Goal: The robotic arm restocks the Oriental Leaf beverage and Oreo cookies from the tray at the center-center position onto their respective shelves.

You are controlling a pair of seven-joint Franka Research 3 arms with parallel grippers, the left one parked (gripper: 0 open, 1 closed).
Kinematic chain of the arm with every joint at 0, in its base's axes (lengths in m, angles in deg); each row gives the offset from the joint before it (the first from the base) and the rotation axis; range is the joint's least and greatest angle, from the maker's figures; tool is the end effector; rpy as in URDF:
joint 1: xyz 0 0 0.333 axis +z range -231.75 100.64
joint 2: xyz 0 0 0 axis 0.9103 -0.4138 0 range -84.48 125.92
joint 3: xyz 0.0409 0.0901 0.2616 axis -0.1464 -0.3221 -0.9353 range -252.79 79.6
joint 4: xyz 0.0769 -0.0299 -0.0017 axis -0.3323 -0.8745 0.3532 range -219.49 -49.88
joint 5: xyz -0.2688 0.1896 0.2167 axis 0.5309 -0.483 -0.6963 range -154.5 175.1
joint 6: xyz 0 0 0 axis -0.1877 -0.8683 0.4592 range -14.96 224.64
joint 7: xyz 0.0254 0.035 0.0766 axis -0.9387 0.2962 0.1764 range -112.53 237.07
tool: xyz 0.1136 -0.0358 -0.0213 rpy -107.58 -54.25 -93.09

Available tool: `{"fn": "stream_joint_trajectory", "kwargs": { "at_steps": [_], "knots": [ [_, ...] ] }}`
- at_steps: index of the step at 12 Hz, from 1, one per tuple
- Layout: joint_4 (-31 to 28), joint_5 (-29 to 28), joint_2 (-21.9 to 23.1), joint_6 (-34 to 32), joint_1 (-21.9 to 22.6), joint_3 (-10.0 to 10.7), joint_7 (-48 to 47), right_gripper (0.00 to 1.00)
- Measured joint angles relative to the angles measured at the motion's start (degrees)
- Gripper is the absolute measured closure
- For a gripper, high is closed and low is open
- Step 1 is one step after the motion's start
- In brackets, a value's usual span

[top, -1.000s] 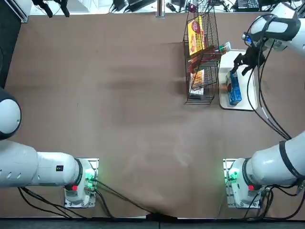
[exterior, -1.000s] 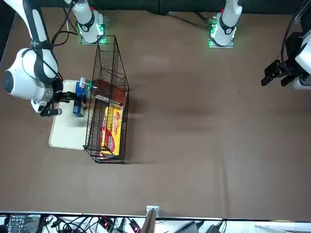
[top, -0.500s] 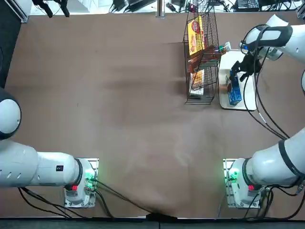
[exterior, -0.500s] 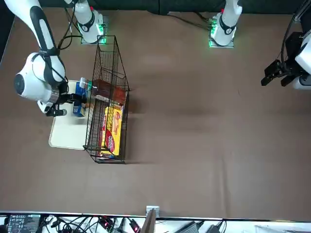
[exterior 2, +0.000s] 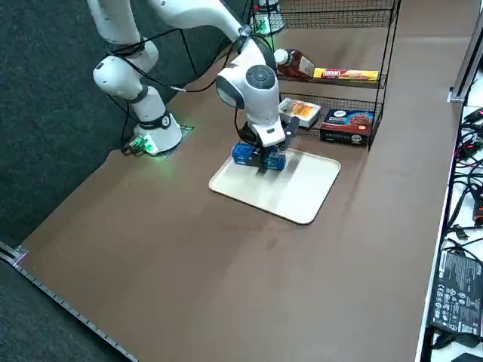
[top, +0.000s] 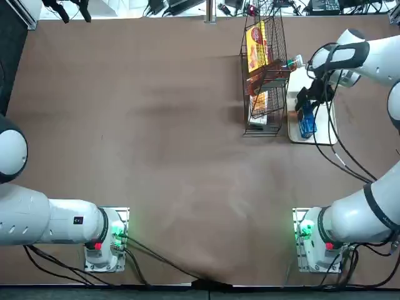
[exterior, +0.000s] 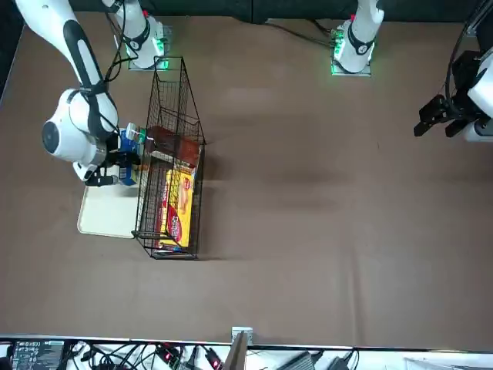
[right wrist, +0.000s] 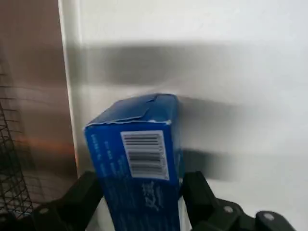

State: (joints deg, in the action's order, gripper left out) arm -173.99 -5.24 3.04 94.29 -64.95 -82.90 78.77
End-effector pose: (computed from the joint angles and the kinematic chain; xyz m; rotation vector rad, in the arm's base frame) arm 0.4916 -0.0219 0.1512 -2.9371 -0.0306 0.3129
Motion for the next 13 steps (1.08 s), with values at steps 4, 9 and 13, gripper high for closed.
{"fn": "stream_joint_trajectory", "kwargs": {
  "at_steps": [4,9,13],
  "knots": [
    [-0.2,0.4,-1.1,0.6,0.4,0.2,-0.1,0.04],
    [0.8,2.7,0.3,-1.7,-1.1,0.8,-0.1,0.43],
    [8.5,3.4,7.4,-16.1,-4.7,1.0,0.4,0.43]
  ]
}}
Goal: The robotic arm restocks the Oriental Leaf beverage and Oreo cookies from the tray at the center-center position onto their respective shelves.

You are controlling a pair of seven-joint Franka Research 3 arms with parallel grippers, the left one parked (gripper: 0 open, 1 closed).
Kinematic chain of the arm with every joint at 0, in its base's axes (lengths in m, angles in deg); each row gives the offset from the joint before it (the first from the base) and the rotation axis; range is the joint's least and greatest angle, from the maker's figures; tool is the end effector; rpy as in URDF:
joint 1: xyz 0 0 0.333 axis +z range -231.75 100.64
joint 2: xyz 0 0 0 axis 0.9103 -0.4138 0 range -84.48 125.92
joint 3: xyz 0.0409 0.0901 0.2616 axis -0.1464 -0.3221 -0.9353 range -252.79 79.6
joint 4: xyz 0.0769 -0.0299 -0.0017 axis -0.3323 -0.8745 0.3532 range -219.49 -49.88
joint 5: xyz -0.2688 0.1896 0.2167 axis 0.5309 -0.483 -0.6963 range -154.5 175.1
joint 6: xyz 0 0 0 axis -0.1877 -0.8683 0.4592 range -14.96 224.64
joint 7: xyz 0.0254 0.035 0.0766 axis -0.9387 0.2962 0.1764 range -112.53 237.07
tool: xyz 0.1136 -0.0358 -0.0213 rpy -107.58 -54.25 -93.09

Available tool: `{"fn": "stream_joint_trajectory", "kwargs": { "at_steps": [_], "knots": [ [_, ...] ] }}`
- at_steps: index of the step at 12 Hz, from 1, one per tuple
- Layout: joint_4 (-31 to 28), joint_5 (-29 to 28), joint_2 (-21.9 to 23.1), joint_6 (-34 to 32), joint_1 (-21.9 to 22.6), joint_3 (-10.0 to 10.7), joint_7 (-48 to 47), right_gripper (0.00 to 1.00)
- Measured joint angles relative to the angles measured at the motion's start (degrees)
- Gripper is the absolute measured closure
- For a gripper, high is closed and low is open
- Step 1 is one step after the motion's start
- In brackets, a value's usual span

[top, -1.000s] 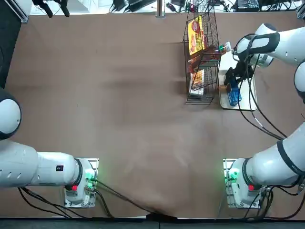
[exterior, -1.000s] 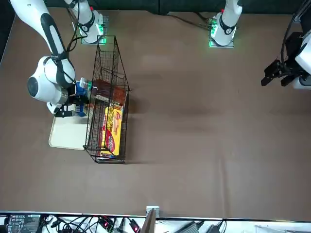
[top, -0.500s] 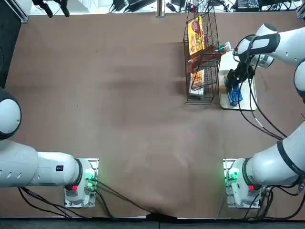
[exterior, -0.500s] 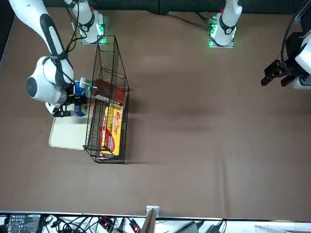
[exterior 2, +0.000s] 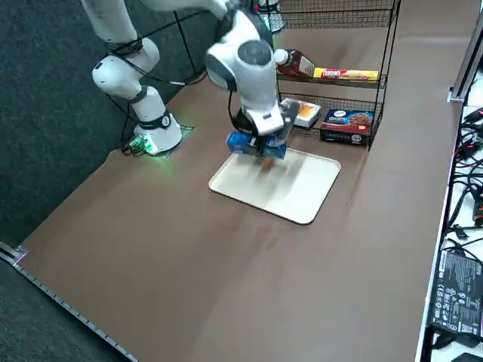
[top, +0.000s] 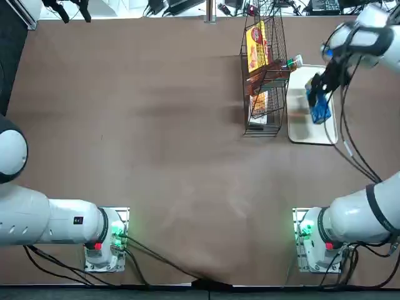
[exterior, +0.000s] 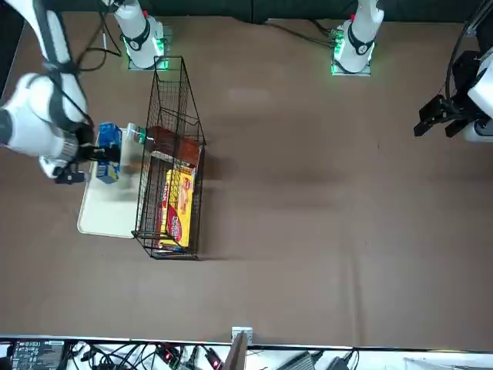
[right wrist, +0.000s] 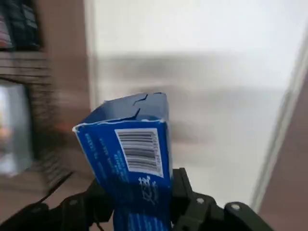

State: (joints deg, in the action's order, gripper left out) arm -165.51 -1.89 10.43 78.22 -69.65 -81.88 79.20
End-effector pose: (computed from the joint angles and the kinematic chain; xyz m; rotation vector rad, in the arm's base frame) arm 0.5228 -0.0676 0.2557 -2.9169 -0.0243 0.3003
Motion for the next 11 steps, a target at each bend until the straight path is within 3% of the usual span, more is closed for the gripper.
{"fn": "stream_joint_trajectory", "kwargs": {
  "at_steps": [5,11],
  "knots": [
    [19.9,-0.7,5.0,-22.8,-2.8,0.1,-1.7,0.43],
    [37.3,-9.9,5.1,-35.9,-1.9,-1.0,-16.1,0.43]
  ]
}}
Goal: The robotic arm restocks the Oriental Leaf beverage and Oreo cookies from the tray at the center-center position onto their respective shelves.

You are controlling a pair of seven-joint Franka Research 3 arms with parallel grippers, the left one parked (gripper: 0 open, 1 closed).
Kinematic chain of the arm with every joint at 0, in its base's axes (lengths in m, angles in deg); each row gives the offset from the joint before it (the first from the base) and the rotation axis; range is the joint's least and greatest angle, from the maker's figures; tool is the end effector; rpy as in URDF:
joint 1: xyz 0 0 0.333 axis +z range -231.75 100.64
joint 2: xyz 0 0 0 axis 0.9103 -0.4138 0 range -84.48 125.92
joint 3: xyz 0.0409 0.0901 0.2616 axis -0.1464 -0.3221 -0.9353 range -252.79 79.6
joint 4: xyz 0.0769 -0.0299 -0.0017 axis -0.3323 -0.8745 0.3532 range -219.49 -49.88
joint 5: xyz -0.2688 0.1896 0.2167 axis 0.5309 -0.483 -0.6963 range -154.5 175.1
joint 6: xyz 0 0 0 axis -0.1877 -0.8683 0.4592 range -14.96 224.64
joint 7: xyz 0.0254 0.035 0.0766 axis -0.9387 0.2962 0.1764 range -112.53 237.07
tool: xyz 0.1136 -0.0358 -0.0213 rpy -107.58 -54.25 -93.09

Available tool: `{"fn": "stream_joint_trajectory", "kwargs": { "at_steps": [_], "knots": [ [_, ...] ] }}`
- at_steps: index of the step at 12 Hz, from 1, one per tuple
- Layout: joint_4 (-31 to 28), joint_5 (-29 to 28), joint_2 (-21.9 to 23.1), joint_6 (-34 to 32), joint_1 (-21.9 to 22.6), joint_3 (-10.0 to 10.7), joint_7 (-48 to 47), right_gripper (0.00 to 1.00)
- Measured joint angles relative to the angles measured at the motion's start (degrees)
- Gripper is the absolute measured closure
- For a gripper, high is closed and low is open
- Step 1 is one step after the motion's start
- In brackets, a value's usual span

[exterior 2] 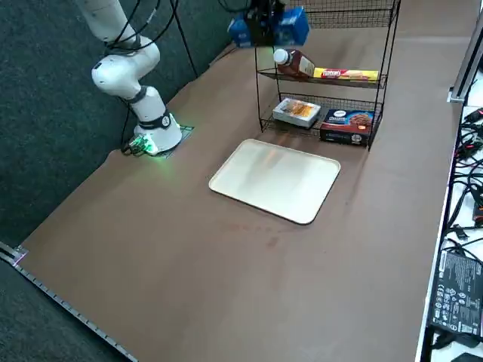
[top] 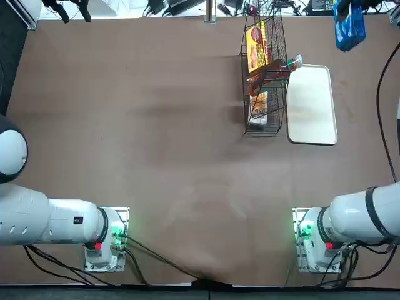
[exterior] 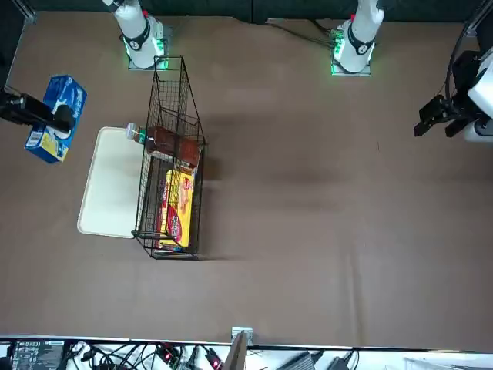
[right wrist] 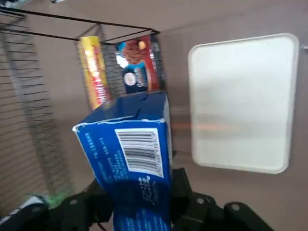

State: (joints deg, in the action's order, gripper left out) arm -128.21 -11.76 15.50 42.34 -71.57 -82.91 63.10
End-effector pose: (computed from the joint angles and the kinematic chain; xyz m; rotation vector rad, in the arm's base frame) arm 0.5645 -0.0449 0.5626 -2.7434 0.1788 0.1368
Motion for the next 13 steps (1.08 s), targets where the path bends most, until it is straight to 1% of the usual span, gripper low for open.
{"fn": "stream_joint_trajectory", "kwargs": {
  "at_steps": [2,4,6,7,8,9,13],
  "knots": [
    [3.2,-2.3,0.0,-2.3,0.7,-0.6,-4.9,0.43],
    [4.9,-5.0,0.2,-2.8,1.7,-2.3,-10.0,0.43],
    [5.5,-6.4,0.4,-2.4,3.4,-5.1,-15.7,0.44],
    [5.5,-6.8,0.3,-0.5,5.1,-7.7,-20.5,0.44],
    [5.5,-7.2,0.1,0.4,6.0,-8.5,-21.7,0.44],
    [5.4,-7.5,-0.2,1.2,6.9,-8.9,-22.2,0.44],
    [3.7,-7.8,-1.5,6.0,10.8,-9.0,-22.9,0.44]
  ]
}}
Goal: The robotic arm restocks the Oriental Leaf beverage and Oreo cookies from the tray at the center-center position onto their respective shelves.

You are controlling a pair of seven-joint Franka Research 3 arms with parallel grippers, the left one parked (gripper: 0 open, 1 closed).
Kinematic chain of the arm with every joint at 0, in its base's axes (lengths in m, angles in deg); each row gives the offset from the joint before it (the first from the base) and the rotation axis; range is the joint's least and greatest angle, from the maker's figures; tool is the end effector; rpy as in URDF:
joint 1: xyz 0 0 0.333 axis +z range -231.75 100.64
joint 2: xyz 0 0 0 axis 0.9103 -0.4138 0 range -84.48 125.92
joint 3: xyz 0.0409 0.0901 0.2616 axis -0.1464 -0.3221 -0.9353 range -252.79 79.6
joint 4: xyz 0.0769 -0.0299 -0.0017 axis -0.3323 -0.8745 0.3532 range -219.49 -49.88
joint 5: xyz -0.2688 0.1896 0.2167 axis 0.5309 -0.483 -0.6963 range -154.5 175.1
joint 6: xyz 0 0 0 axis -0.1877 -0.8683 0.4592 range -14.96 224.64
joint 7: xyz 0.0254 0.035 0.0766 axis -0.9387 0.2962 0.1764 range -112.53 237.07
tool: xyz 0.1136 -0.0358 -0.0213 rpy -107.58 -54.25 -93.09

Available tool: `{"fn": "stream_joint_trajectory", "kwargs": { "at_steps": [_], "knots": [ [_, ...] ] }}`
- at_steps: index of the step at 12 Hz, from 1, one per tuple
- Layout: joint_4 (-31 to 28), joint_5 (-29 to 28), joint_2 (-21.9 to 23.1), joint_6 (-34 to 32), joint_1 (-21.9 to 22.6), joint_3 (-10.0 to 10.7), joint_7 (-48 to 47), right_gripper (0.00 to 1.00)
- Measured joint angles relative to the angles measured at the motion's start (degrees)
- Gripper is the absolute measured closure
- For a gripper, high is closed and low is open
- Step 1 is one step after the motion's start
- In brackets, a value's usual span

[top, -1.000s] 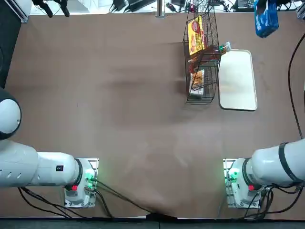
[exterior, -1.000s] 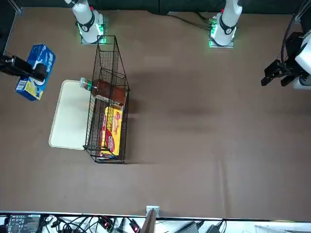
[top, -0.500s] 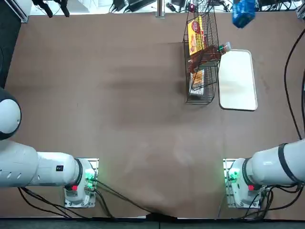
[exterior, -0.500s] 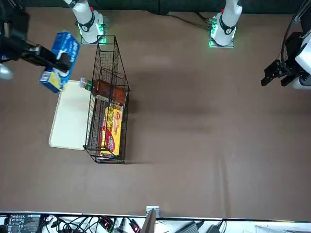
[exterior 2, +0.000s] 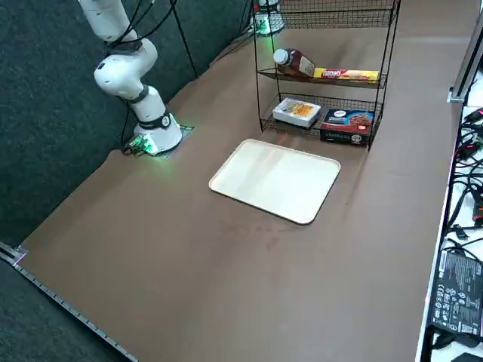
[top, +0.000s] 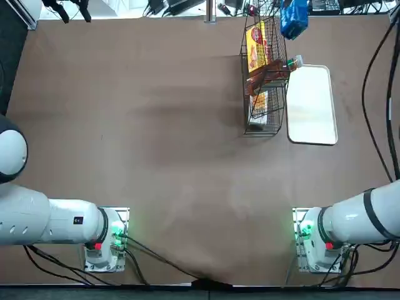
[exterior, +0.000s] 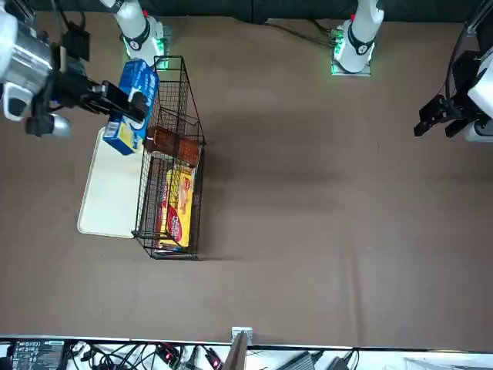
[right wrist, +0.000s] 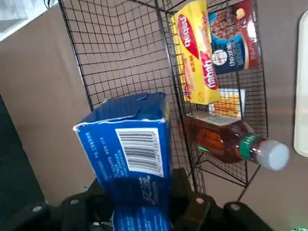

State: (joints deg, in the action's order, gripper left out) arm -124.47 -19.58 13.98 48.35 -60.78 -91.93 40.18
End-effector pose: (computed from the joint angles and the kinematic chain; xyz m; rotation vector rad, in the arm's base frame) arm 0.5659 0.1600 0.5939 -2.6095 0.2531 0.1865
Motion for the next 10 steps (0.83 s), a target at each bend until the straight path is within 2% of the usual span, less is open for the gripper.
{"fn": "stream_joint_trajectory", "kwargs": {
  "at_steps": [7,10],
  "knots": [
    [-0.7,0.0,-3.5,2.5,2.6,0.0,0.1,0.37],
    [-0.7,0.0,-3.8,2.5,2.7,0.0,0.1,0.06]
  ]
}}
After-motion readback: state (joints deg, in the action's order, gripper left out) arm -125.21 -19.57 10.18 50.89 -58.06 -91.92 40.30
